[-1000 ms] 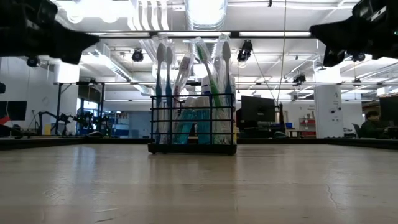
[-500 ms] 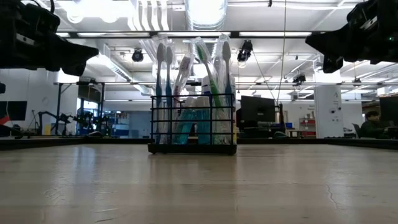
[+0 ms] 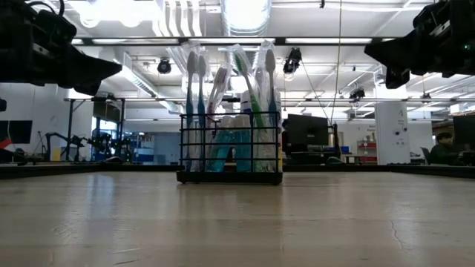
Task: Pick & Place toothbrushing station
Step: Return to Home Position
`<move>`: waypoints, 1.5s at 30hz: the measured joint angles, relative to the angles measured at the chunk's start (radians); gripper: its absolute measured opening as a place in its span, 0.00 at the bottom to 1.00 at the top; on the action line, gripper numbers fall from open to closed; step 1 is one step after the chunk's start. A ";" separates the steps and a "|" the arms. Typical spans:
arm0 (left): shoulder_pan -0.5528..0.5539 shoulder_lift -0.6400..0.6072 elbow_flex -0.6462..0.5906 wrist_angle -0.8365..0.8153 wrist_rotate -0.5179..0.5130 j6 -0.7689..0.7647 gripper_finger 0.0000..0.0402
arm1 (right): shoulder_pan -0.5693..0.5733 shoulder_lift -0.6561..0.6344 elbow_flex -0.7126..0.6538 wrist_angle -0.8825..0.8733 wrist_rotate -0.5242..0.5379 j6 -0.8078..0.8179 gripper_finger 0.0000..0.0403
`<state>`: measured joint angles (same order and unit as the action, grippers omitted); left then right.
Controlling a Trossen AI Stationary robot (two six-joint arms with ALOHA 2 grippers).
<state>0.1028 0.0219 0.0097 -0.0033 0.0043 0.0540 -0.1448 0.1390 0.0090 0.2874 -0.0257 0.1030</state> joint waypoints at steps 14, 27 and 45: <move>0.000 0.000 -0.002 -0.003 -0.008 -0.003 0.05 | 0.001 0.000 0.000 0.014 0.000 -0.010 0.02; 0.000 0.000 -0.003 -0.003 -0.011 -0.014 0.08 | 0.000 0.012 0.000 0.000 0.000 0.026 0.02; 0.000 0.000 -0.003 -0.004 -0.012 -0.014 0.09 | 0.000 0.013 0.000 0.000 0.000 0.028 0.02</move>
<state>0.1028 0.0222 0.0063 -0.0071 -0.0074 0.0402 -0.1448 0.1524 0.0093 0.2874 -0.0256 0.1310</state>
